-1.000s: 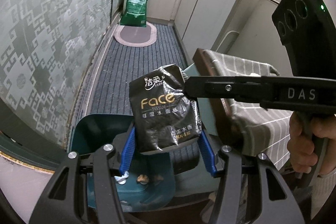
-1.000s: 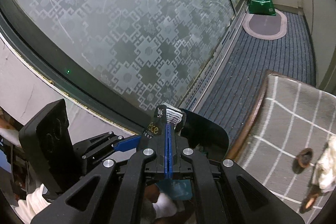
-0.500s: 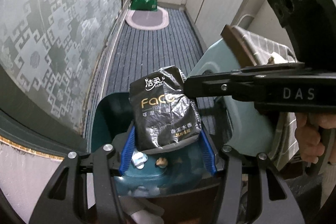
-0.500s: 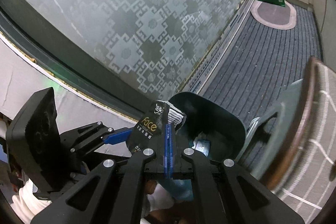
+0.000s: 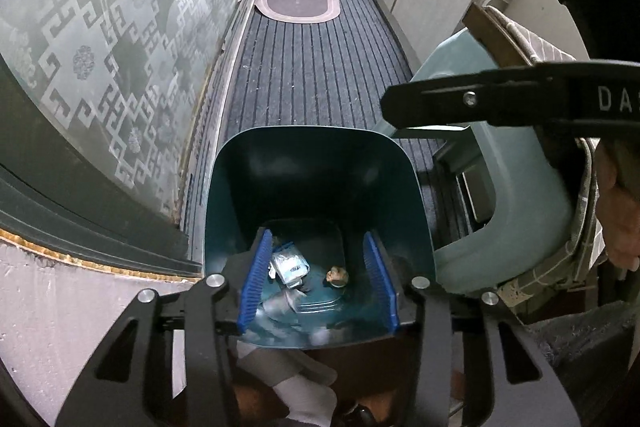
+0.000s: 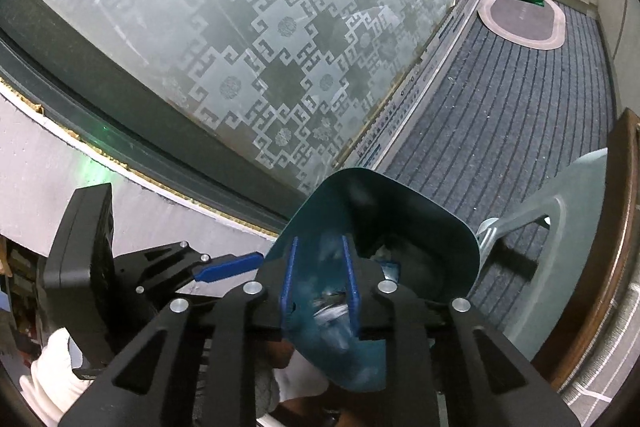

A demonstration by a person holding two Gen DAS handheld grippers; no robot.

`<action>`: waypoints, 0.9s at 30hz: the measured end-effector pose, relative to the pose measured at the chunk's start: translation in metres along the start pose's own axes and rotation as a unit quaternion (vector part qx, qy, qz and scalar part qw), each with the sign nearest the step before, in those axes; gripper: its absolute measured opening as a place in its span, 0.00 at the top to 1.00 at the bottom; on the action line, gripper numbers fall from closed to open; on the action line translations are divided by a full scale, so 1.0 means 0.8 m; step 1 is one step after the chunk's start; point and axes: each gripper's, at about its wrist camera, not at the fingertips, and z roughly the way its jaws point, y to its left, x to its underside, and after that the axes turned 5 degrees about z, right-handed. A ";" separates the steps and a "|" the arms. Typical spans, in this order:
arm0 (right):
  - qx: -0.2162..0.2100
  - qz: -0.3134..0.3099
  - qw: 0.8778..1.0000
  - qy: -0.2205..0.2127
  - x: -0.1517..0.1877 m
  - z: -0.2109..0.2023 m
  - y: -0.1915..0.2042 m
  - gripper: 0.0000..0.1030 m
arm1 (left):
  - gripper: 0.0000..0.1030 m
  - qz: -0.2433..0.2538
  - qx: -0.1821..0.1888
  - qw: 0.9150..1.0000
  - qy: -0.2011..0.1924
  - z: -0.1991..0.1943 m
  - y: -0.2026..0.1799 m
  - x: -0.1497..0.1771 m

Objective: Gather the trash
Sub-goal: 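Open the right tool to drop the Face pack into the bin, then move the right tool back over the checked cloth toward the green fruit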

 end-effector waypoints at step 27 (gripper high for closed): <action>0.002 -0.010 0.996 -0.090 0.003 -0.086 -0.006 0.45 | 0.81 0.017 0.017 0.996 -0.091 -0.064 -0.046 -0.033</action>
